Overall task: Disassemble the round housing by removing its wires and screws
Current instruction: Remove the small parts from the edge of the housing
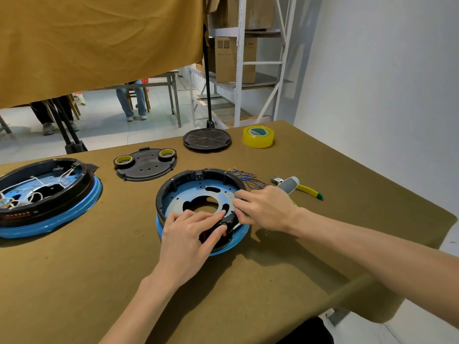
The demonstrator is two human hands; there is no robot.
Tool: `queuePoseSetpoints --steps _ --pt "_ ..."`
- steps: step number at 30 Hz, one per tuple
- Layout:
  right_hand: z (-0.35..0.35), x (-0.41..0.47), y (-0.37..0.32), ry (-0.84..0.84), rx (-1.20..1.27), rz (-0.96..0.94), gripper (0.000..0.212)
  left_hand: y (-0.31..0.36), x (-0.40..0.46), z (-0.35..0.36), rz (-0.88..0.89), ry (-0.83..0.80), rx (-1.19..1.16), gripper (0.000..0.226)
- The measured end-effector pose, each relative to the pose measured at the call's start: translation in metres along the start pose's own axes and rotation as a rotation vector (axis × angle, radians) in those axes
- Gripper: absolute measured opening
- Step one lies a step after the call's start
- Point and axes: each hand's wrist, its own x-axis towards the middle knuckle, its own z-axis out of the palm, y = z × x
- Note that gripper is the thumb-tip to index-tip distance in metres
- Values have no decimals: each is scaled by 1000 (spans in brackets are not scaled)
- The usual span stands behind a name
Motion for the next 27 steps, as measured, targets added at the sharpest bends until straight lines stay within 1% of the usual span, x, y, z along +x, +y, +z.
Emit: queuePoseSetpoints --steps 6,9,13,15,17,20,22,25,27 --pt "5 9 9 47 67 -130 30 -2 -1 -2 -8 -15 -27 45" --pt "10 7 5 85 82 -94 33 -3 -2 -4 -9 -23 -39 46" --pt "7 2 -4 65 78 -6 41 -3 -1 -6 -10 -21 -48 45" --pt "-1 5 -5 21 43 -16 42 -4 -2 -7 -10 -20 -52 46" --pt "-9 10 -4 -71 29 -50 46 -5 -2 -8 -15 -21 -61 47" --pt "-16 17 -3 -246 28 -73 66 -4 -2 -8 -17 -30 -66 48" --pt "-18 23 -1 -326 7 -99 78 -3 -2 -9 -19 -29 -66 48" --pt "-20 30 4 -389 15 -154 82 -3 -2 -10 -23 -30 -72 47" --pt "-20 32 4 -390 36 -188 81 -2 -1 -11 -24 -30 -77 46"
